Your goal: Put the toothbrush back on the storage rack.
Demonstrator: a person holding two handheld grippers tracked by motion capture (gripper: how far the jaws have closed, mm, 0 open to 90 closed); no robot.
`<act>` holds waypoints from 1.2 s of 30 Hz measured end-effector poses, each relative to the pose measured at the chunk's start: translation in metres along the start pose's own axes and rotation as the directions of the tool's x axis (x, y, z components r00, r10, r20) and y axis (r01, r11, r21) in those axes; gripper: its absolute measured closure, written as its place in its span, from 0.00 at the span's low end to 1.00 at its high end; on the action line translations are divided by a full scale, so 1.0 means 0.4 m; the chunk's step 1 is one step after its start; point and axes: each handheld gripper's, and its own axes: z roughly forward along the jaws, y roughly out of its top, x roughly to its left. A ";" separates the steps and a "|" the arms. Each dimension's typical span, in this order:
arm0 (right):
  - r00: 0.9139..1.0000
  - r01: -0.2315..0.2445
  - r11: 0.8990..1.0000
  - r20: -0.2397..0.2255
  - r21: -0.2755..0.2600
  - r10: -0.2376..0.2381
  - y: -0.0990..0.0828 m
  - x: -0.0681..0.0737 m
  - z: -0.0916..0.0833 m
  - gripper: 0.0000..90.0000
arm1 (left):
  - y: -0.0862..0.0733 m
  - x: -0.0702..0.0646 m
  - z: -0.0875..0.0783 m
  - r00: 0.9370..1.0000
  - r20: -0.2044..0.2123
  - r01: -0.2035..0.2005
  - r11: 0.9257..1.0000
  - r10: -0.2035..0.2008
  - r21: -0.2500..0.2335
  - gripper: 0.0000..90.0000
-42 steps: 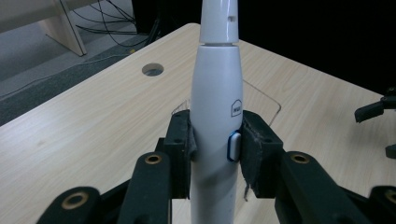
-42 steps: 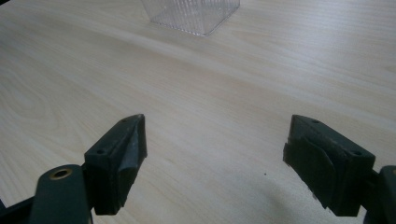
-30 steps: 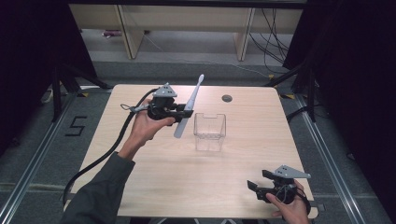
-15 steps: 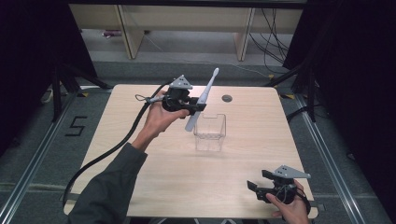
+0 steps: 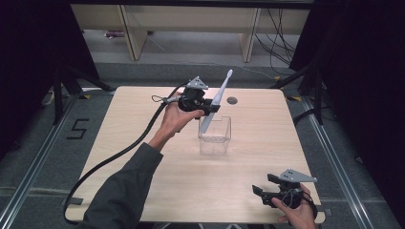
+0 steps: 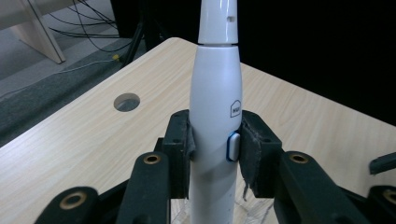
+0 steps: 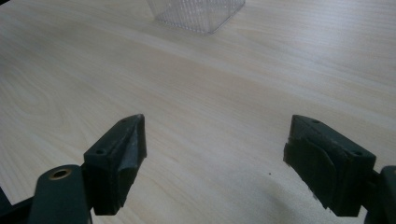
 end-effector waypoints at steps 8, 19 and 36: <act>0.999 0.041 0.999 0.013 0.000 -0.041 0.002 -0.005 0.000 0.23 | -0.009 -0.002 0.039 1.000 -0.002 0.004 1.000 -0.004 0.003 0.74; 0.999 0.042 0.999 0.012 -0.010 -0.042 0.001 -0.005 0.002 0.23 | -0.046 -0.019 0.104 0.999 -0.003 -0.033 0.997 0.033 0.065 0.74; 0.999 0.049 0.999 0.014 0.000 -0.049 0.002 -0.006 0.000 0.23 | -0.097 -0.026 0.164 0.999 0.000 -0.053 0.986 0.053 0.157 0.74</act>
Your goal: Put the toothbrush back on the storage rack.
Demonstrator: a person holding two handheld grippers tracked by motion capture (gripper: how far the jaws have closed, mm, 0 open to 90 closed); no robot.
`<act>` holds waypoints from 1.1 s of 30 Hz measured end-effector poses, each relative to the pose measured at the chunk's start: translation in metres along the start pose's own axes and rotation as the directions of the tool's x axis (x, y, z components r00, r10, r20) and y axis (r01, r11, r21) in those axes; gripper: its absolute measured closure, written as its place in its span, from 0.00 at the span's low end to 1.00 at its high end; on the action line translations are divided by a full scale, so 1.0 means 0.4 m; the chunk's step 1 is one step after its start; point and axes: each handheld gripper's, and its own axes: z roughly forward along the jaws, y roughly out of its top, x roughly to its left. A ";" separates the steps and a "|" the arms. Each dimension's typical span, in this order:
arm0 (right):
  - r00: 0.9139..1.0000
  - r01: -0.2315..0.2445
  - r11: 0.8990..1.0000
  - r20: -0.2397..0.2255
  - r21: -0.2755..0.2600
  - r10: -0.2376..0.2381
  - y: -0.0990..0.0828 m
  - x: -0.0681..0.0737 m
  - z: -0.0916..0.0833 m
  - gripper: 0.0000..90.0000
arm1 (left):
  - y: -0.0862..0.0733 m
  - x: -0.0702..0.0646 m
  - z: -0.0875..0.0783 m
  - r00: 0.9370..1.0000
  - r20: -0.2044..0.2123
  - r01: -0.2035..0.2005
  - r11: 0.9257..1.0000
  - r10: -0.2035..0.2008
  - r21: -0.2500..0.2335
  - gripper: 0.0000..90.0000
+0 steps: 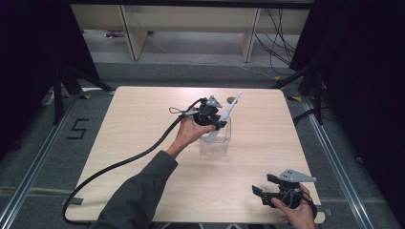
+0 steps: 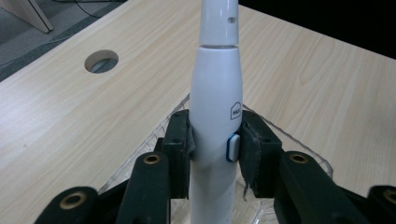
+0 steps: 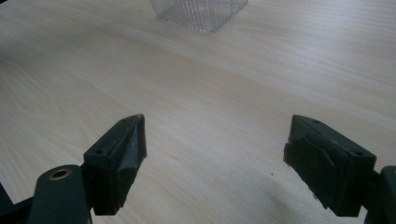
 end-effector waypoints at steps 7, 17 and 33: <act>1.000 0.000 1.000 -0.002 0.003 0.000 0.000 0.000 0.000 0.23 | -0.013 0.007 0.015 1.000 0.000 0.014 0.999 -0.014 0.046 0.74; 1.000 -0.003 1.000 -0.004 0.003 0.003 0.000 0.001 0.000 0.23 | -0.017 0.019 0.024 1.000 0.007 0.009 0.995 -0.010 0.103 0.74; 1.000 0.002 1.000 -0.004 0.003 -0.002 0.001 0.001 0.000 0.23 | -0.011 0.018 0.035 1.000 0.029 0.002 0.991 -0.006 0.133 0.72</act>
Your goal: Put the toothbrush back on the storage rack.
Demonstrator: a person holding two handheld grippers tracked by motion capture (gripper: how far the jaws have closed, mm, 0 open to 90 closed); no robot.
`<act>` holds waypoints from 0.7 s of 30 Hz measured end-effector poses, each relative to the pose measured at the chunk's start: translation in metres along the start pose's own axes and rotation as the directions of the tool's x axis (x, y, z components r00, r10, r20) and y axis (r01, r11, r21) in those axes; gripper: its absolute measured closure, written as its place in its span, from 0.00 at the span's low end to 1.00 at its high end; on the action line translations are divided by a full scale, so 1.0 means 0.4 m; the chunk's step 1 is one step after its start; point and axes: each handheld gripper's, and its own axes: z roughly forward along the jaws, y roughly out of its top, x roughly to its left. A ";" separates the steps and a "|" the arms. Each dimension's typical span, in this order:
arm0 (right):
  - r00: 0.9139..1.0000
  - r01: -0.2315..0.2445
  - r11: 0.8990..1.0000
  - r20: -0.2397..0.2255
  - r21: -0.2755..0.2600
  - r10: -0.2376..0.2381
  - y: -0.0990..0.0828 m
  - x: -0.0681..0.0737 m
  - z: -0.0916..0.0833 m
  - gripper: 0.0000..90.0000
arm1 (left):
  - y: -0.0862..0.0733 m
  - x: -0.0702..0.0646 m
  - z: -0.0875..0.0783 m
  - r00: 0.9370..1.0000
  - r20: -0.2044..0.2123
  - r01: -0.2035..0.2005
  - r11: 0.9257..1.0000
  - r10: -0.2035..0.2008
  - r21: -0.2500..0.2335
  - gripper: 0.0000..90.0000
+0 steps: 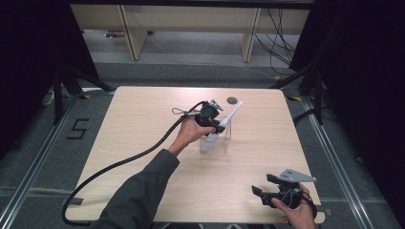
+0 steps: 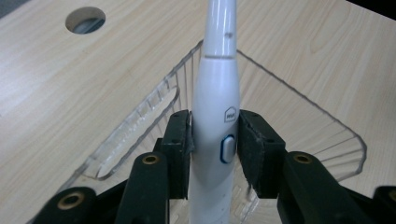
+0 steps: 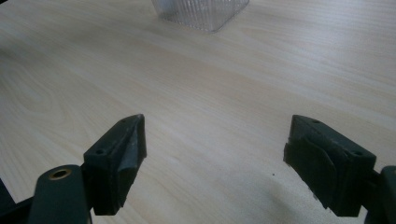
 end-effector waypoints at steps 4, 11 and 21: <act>1.000 -0.002 1.000 -0.002 0.000 0.002 0.000 0.000 0.000 0.23 | 0.009 0.000 -0.010 1.000 0.002 0.000 1.000 0.000 -0.006 0.72; 1.000 -0.003 1.000 -0.002 0.001 0.003 0.000 -0.001 0.000 0.23 | 0.011 -0.006 -0.022 1.000 -0.005 -0.009 1.000 0.009 -0.001 0.70; 1.000 -0.002 1.000 -0.001 0.001 0.002 0.000 0.000 0.000 0.23 | 0.017 -0.023 -0.059 1.000 -0.019 -0.003 1.000 0.003 -0.016 0.57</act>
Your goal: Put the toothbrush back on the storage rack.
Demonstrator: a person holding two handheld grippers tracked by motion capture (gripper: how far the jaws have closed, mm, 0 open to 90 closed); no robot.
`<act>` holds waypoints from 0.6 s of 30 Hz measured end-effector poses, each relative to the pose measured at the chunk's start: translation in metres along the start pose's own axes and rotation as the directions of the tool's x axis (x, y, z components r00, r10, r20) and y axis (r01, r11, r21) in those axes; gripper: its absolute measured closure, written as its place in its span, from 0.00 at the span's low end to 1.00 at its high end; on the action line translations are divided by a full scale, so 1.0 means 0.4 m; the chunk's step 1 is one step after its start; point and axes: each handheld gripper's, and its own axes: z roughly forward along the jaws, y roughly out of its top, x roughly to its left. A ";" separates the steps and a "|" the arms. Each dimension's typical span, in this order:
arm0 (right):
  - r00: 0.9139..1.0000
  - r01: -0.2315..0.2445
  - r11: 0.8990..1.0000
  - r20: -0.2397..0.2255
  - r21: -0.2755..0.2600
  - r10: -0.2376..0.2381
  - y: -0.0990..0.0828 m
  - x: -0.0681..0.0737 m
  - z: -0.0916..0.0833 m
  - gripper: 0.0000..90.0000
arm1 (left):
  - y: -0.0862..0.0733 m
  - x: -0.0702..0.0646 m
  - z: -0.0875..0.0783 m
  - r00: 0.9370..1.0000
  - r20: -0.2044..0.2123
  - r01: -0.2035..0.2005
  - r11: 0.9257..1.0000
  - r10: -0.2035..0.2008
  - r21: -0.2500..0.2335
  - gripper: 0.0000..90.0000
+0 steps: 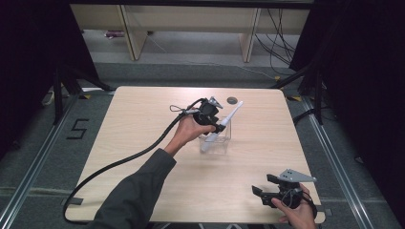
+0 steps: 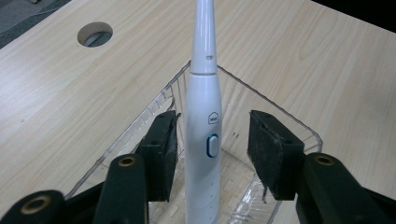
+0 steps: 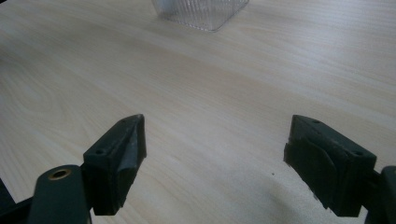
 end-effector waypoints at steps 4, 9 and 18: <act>1.000 -0.002 1.000 -0.002 0.001 0.002 0.000 0.001 0.000 0.23 | 0.003 -0.002 -0.013 1.000 -0.005 0.015 1.000 -0.015 -0.006 0.51; 1.000 -0.002 1.000 0.000 0.001 0.002 0.000 0.000 0.000 0.23 | -0.001 -0.005 -0.024 1.000 -0.007 0.023 1.000 -0.023 -0.015 0.47; 1.000 0.001 1.000 0.003 0.002 -0.001 0.000 -0.001 0.001 0.23 | -0.018 0.004 -0.058 0.999 -0.029 0.042 0.999 -0.043 -0.012 0.36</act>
